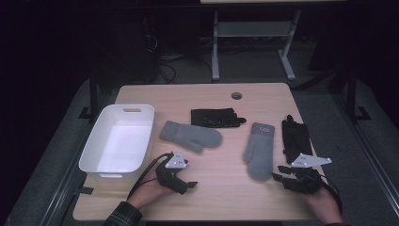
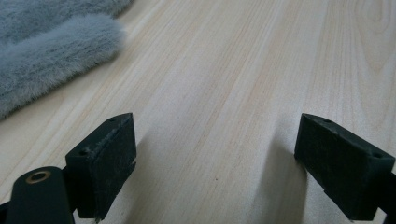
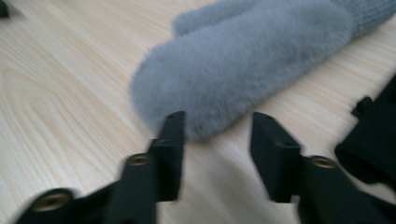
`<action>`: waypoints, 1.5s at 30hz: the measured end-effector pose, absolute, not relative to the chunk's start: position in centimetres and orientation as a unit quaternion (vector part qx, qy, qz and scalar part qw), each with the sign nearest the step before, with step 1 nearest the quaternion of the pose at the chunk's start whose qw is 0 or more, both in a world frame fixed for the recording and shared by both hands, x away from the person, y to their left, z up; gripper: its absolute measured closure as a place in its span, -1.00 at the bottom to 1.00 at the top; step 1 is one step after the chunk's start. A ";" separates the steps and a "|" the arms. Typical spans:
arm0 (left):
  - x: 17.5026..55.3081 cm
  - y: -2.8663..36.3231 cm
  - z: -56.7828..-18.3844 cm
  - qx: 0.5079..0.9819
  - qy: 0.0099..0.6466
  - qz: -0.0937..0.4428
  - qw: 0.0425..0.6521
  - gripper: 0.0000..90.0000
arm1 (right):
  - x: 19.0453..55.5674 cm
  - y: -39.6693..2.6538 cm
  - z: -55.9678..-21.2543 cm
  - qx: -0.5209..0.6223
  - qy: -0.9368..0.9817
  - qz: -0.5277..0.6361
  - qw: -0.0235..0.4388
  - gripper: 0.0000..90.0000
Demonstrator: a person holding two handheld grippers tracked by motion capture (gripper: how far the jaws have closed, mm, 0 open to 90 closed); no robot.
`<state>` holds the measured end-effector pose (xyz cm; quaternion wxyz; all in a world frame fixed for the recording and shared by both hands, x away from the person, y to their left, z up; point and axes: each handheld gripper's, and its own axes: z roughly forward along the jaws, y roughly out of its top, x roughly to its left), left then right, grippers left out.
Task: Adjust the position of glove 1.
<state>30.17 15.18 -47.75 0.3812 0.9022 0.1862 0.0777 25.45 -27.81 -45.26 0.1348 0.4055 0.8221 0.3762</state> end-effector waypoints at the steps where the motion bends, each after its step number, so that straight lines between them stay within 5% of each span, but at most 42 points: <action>1: 30.2 15.2 -47.8 0.902 0.186 0.078 0.381 -0.74 | 25.5 -27.8 -45.3 0.405 0.822 0.376 0.135 0.54; 2: 30.1 15.1 -47.8 0.901 0.188 0.077 0.383 -0.74 | 26.0 -27.5 -44.8 0.395 0.828 0.374 0.136 0.85; 4: 30.2 15.1 -47.8 0.901 0.188 0.077 0.384 -0.74 | 26.5 -27.1 -44.3 0.390 0.827 0.379 0.140 1.00; 19: 30.2 15.1 -47.8 0.899 0.189 0.077 0.387 -0.74 | 29.8 -24.3 -46.0 0.372 0.855 0.346 0.104 1.00; 45: 30.1 15.0 -47.8 0.899 0.191 0.076 0.388 -0.74 | 28.2 -15.8 -46.2 0.282 0.884 0.370 0.036 1.00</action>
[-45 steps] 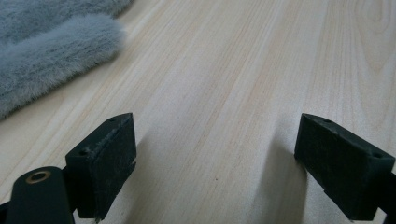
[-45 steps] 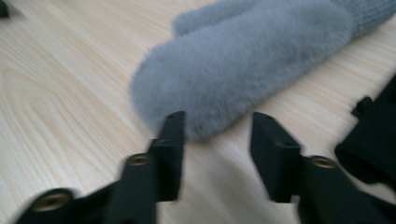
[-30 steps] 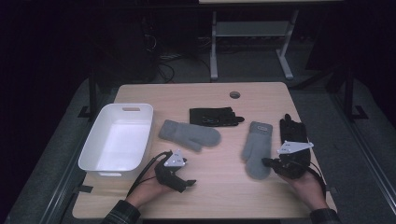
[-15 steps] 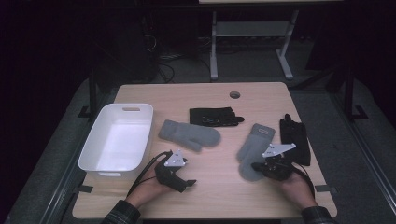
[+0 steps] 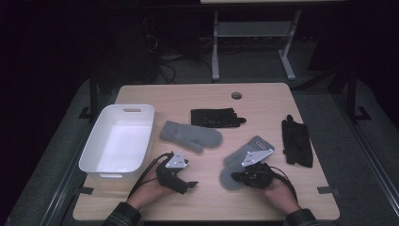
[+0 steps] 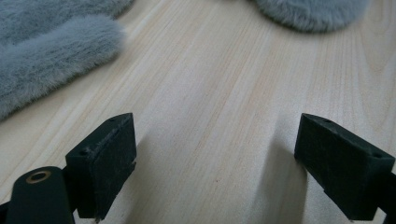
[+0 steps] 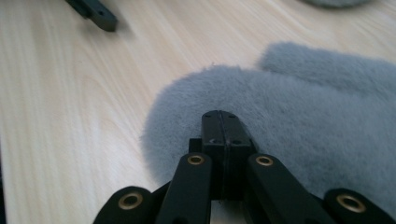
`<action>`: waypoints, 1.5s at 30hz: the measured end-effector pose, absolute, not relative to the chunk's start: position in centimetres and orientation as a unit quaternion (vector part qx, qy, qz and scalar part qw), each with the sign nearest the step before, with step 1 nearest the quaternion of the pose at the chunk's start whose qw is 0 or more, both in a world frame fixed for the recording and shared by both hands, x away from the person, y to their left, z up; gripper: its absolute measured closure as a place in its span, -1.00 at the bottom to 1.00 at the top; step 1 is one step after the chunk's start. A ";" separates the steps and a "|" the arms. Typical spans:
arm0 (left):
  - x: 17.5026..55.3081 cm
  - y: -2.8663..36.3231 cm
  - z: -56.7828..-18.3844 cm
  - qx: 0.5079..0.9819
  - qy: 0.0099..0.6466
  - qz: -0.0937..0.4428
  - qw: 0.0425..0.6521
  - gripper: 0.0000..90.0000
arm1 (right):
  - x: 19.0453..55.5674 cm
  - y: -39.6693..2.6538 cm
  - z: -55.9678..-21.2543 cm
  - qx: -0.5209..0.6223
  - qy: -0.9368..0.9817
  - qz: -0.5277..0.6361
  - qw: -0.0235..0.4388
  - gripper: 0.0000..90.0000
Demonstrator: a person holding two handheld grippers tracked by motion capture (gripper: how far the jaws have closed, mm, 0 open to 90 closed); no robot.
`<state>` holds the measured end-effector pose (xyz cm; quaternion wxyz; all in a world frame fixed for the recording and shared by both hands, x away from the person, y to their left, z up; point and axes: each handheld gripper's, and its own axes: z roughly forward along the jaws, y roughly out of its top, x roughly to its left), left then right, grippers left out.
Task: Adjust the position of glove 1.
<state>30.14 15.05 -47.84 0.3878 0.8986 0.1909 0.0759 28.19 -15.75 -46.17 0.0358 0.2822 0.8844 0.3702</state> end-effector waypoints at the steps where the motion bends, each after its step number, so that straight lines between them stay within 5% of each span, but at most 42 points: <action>1: 30.1 15.0 -47.8 0.898 0.192 0.075 0.388 -0.74 | 28.1 -15.4 -46.2 0.280 0.885 0.371 0.031 1.00; 9: 30.0 14.7 -47.5 0.902 0.194 0.075 0.377 -0.69 | 28.1 -13.6 -45.8 0.260 0.889 0.377 0.023 1.00; 21: 28.7 12.4 -44.7 0.898 0.159 0.051 0.408 0.95 | 30.1 -18.6 -43.1 0.306 0.857 0.409 0.073 1.00; 35: 27.8 6.6 -45.4 0.907 0.121 -0.009 0.404 0.98 | 36.0 -22.8 -43.9 0.371 0.840 0.375 0.127 1.00; 45: 28.8 5.2 -46.0 0.916 0.129 0.007 0.381 0.99 | 36.1 -23.3 -44.7 0.373 0.849 0.352 0.125 1.00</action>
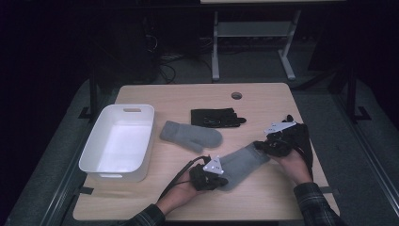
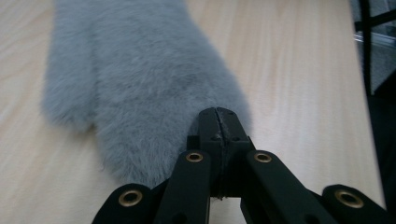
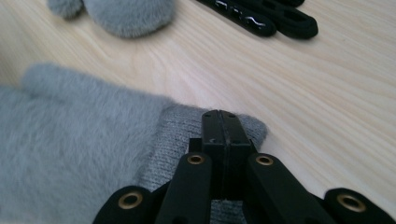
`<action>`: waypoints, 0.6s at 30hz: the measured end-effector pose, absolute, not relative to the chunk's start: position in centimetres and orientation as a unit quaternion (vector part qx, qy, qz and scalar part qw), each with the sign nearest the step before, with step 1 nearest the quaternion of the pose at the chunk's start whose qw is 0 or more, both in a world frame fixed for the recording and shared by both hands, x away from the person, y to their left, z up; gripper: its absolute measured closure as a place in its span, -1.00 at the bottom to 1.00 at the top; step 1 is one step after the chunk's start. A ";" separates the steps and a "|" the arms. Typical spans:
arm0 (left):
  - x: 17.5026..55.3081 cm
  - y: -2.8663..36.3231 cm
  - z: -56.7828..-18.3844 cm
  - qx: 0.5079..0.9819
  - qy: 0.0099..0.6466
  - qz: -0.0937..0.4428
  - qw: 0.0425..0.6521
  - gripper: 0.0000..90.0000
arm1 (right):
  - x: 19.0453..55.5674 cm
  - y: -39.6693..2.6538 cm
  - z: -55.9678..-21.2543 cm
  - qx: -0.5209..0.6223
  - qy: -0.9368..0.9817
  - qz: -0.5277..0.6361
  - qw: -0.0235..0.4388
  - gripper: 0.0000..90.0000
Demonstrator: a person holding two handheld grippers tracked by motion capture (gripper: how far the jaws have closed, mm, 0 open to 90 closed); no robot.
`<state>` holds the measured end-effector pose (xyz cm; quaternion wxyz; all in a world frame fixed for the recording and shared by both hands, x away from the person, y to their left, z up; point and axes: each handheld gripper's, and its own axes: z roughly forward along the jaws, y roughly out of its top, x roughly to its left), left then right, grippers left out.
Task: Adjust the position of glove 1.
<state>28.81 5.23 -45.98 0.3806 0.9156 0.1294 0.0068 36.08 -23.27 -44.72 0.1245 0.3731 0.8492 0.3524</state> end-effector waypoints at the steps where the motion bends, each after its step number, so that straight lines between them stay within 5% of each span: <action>1: 29.0 5.4 -45.9 0.916 0.135 0.010 0.378 0.99 | 35.9 -23.4 -44.7 0.376 0.849 0.350 0.122 1.00; 18: 34.1 5.7 -45.6 0.914 0.178 0.066 0.358 0.99 | 29.8 -25.7 -44.6 0.366 0.859 0.347 0.087 1.00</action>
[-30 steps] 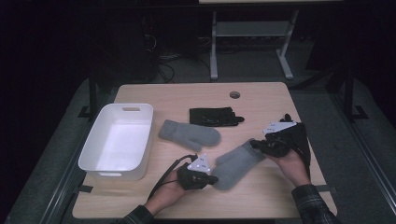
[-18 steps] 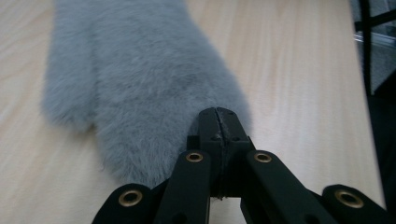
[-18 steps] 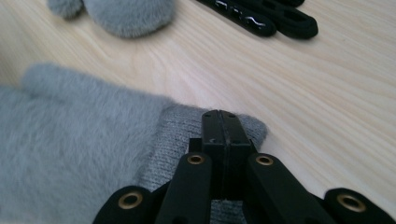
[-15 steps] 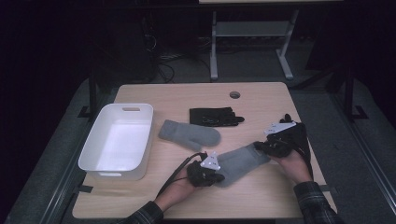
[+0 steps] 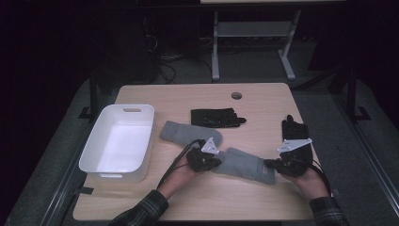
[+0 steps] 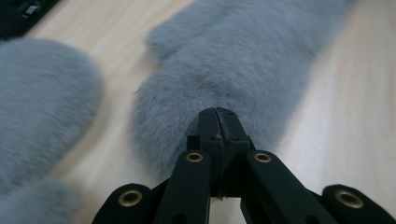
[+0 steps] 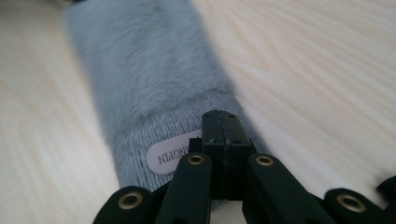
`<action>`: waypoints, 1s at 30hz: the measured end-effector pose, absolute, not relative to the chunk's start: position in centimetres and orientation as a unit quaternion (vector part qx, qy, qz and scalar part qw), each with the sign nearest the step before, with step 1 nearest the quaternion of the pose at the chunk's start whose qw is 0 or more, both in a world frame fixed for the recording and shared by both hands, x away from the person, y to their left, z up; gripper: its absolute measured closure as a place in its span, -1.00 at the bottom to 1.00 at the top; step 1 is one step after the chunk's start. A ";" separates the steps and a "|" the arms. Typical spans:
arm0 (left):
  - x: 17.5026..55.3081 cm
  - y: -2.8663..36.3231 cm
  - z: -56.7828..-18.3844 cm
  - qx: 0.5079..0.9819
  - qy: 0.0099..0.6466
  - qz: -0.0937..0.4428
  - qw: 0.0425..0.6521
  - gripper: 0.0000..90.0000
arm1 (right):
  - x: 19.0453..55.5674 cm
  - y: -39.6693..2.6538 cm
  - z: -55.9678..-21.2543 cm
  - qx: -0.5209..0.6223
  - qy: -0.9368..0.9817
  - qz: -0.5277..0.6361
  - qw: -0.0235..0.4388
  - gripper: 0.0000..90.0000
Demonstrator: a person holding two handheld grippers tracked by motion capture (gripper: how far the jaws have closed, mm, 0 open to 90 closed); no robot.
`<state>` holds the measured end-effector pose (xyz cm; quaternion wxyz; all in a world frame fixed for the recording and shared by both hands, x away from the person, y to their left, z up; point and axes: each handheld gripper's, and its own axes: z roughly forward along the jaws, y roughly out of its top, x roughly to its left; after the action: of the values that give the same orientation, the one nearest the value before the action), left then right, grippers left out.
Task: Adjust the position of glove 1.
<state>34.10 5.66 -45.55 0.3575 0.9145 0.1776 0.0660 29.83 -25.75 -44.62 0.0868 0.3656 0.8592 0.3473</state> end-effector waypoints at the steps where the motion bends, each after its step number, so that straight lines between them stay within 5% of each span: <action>1: 34.4 5.5 -45.6 0.912 0.181 0.071 0.362 0.98 | 29.5 -25.8 -44.6 0.363 0.860 0.349 0.083 1.00; 16: 32.8 6.0 -43.4 0.907 0.162 0.077 0.380 0.98 | 29.7 -27.1 -44.7 0.378 0.853 0.343 0.113 1.00; 30: 33.4 5.9 -45.3 0.919 0.170 0.050 0.351 0.98 | 28.4 -24.5 -45.6 0.327 0.886 0.324 0.059 1.00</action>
<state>33.43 5.95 -45.27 0.3507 0.9195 0.1704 0.0502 28.41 -24.50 -45.56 0.0589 0.3265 0.8859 0.3241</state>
